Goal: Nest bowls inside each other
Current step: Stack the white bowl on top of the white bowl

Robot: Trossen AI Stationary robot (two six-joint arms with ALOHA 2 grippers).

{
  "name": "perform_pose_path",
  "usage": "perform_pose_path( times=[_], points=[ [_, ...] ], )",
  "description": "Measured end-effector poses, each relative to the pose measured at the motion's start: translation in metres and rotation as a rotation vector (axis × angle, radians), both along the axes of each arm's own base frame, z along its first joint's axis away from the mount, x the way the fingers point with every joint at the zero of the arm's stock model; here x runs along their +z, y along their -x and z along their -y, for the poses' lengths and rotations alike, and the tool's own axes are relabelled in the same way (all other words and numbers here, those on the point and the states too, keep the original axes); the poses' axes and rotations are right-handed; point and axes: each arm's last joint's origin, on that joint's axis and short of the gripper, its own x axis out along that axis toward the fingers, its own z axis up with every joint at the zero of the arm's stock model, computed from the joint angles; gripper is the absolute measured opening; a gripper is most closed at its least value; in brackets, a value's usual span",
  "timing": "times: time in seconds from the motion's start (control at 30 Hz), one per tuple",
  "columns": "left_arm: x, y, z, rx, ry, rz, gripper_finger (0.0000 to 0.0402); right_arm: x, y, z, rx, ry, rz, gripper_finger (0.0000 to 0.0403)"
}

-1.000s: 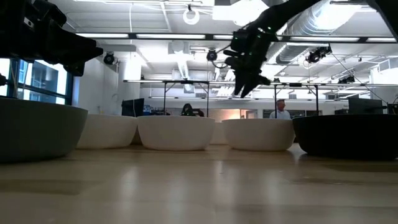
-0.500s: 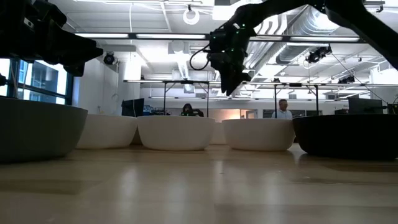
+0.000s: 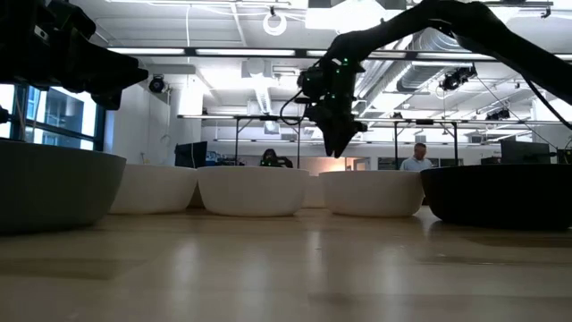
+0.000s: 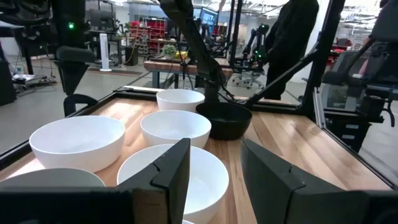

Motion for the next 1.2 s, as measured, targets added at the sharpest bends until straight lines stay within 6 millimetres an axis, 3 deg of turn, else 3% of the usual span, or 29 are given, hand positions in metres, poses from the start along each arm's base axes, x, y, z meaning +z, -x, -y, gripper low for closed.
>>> perform_pose_path(
  times=[0.4, 0.87, 1.2],
  points=[
    [0.000, 0.000, 0.000, 0.000, 0.000, 0.000, 0.0129, -0.026, -0.012, 0.001, 0.043, -0.050, -0.015, 0.0125],
    [0.000, 0.000, 0.000, 0.000, 0.000, 0.000, 0.0129, -0.028, -0.018, -0.001, 0.176, -0.007, -0.012, 0.0125],
    [0.000, 0.000, 0.000, 0.000, 0.000, 0.000, 0.0129, -0.045, -0.020, -0.001, 0.175, -0.024, -0.055, 0.0125]
  ],
)
